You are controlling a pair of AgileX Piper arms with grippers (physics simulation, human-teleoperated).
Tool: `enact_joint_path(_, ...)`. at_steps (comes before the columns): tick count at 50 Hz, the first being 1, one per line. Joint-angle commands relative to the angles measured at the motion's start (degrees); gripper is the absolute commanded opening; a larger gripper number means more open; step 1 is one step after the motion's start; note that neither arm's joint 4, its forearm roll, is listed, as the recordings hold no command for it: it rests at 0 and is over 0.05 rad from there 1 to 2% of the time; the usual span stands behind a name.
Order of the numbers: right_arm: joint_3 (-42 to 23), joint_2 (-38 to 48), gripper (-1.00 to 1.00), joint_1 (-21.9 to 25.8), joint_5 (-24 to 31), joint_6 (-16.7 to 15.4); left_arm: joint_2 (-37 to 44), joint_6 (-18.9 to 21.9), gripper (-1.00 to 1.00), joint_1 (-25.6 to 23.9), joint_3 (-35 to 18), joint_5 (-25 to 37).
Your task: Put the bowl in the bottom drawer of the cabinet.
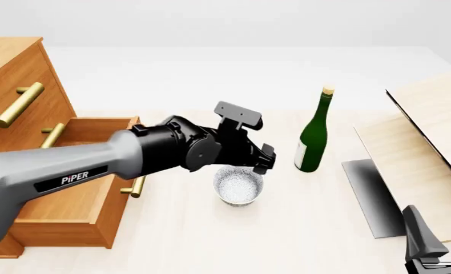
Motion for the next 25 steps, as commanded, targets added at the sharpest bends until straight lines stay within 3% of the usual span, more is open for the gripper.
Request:
enact_joint_path(1, 0.0, 0.0, 1.0, -0.02, 0.03, 0.04, 2.6, -1.66, 1.0, 0.24, -1.45, 0.36)
enact_joint_path(13, 0.0, 0.0, 1.0, 0.0, -0.01, 0.0, 6.13, -2.02, 1.0, 0.35, -4.59, 2.89)
enact_joint_path(25, 0.0, 0.0, 1.0, 0.0, 0.0, 0.0, 7.97, -4.16, 1.0, -1.34, -2.99, 0.98)
